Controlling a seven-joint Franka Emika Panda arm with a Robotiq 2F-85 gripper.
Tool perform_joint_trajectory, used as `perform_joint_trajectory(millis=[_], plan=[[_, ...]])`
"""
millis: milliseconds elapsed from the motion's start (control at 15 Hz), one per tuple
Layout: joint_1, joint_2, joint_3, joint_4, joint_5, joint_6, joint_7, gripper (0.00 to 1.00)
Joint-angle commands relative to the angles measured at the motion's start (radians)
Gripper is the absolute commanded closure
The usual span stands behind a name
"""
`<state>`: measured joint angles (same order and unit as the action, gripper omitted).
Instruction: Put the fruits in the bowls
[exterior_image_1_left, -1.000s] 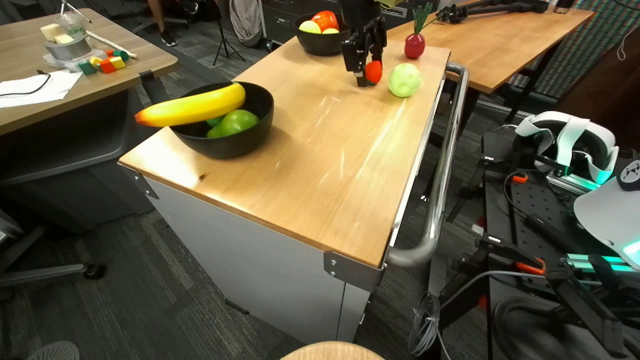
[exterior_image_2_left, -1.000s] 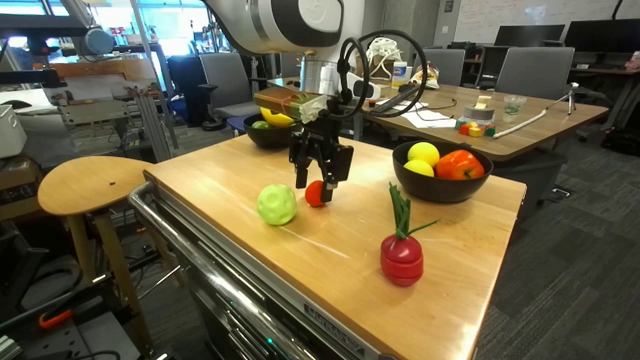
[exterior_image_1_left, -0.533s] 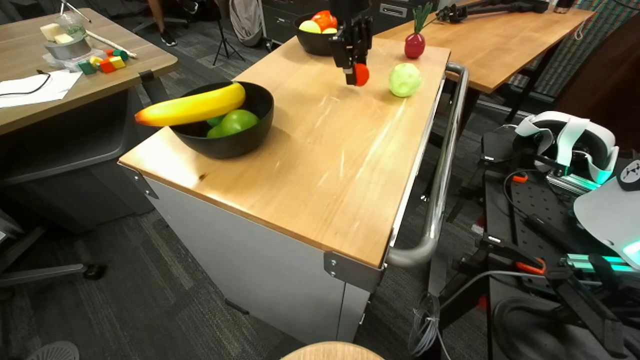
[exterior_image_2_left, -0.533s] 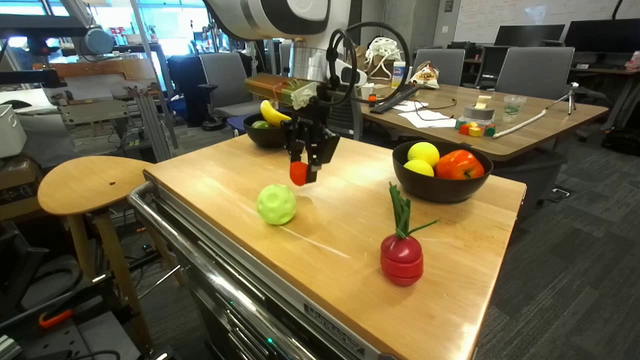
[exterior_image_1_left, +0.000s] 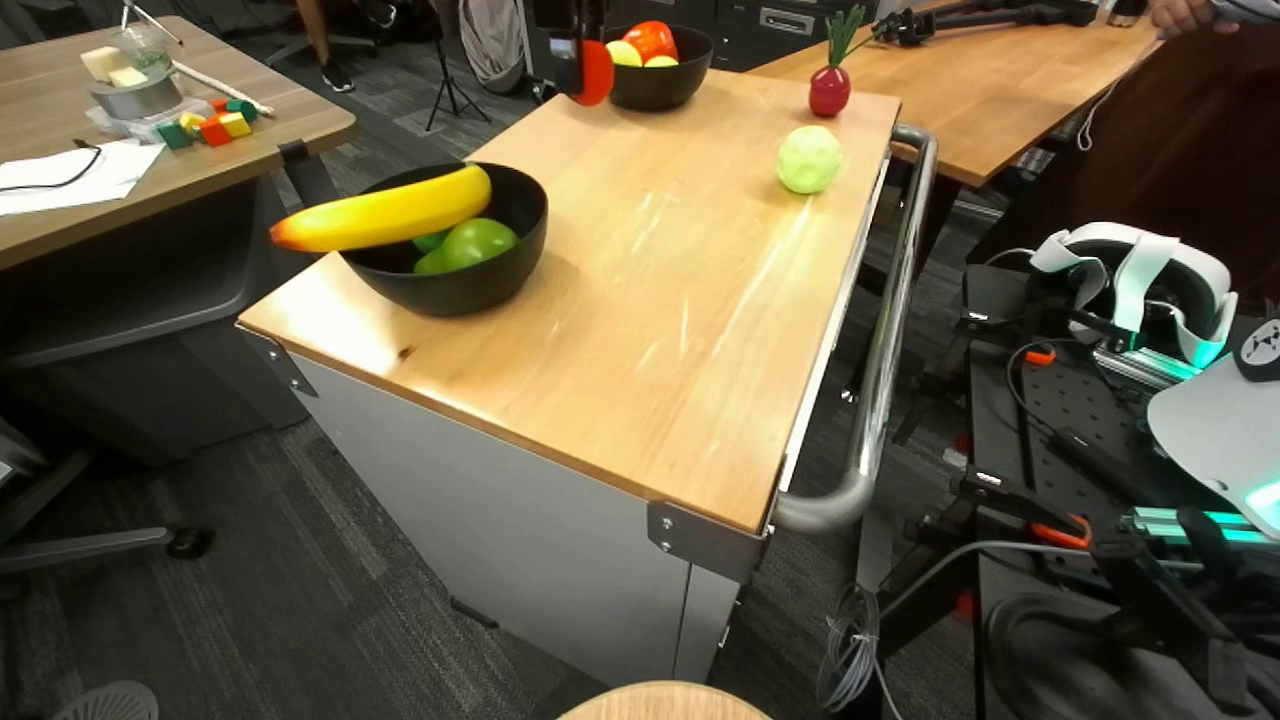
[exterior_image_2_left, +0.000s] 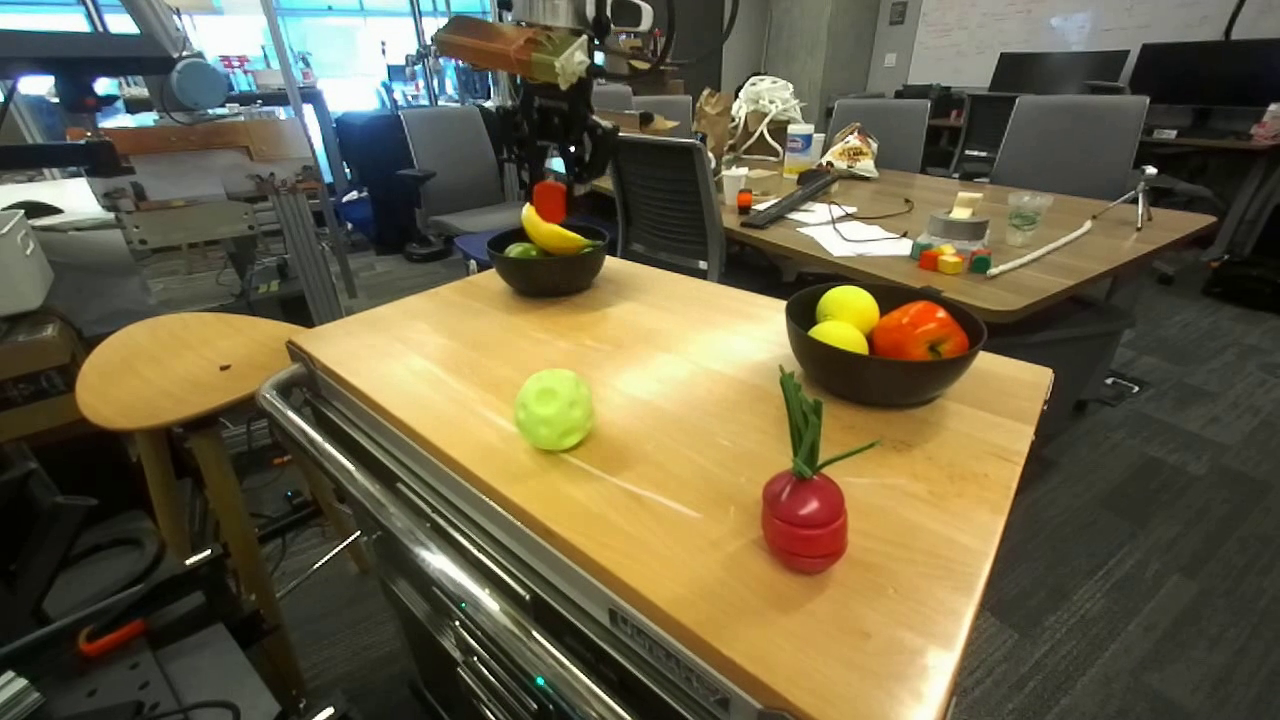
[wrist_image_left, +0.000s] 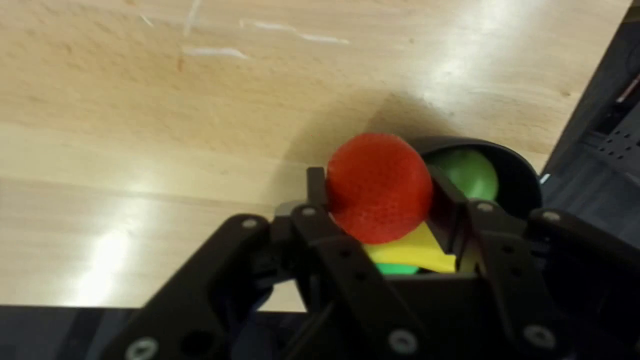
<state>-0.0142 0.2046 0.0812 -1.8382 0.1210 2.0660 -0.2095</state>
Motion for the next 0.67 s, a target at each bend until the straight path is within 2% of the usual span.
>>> perform_joint_trajectory(millis=[0, 200, 467, 533, 600], plan=[[0.009, 0.112, 0.035, 0.152, 0.091, -0.019, -0.17, 0.77], [0.006, 0.195, 0.068, 0.23, 0.136, -0.053, -0.257, 0.77], [0.002, 0.287, 0.086, 0.313, 0.12, -0.083, -0.307, 0.77], [0.003, 0.302, 0.086, 0.328, 0.113, -0.095, -0.308, 0.67], [0.003, 0.312, 0.087, 0.338, 0.109, -0.099, -0.312, 0.27]])
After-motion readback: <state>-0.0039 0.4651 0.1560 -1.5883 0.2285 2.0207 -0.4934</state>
